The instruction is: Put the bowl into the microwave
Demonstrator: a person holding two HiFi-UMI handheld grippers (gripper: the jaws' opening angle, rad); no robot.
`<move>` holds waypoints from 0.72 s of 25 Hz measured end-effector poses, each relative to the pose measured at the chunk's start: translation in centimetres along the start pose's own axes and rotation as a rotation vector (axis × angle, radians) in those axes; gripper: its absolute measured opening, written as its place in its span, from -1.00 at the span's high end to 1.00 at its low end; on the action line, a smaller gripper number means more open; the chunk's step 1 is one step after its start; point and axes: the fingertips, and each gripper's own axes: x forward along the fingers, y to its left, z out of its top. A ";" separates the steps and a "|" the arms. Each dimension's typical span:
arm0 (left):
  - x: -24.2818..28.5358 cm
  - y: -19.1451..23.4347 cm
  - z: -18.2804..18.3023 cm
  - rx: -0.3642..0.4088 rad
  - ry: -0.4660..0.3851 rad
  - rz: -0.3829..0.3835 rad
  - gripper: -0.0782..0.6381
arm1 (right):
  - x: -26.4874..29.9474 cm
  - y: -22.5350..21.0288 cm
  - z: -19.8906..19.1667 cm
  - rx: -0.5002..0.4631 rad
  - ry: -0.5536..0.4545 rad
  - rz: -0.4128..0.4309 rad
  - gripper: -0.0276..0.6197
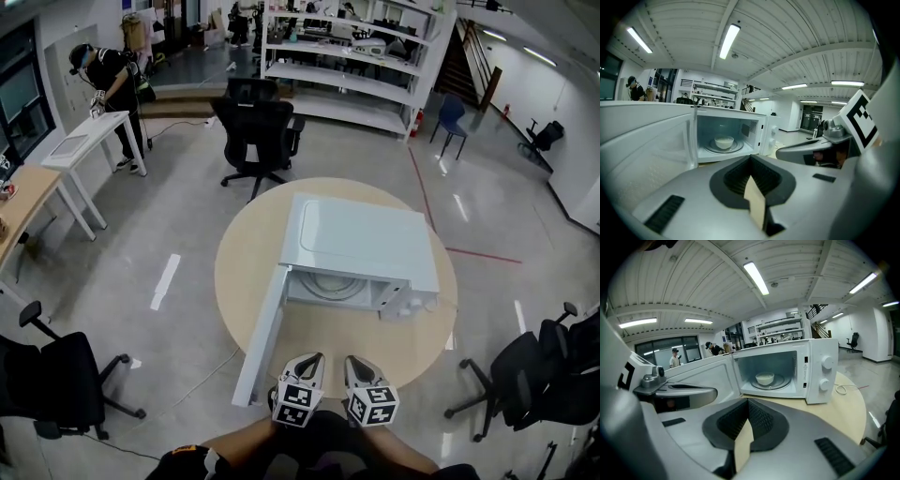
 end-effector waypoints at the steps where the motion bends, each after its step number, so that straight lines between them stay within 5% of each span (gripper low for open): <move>1: -0.1 -0.4 -0.1 -0.001 -0.001 0.006 0.65 | -0.3 -0.1 -0.1 -0.013 -0.001 0.009 0.86; 18: -1.6 -9.3 -2.7 -0.057 0.006 0.093 0.65 | -9.2 -5.3 -3.1 0.018 -0.014 0.058 0.86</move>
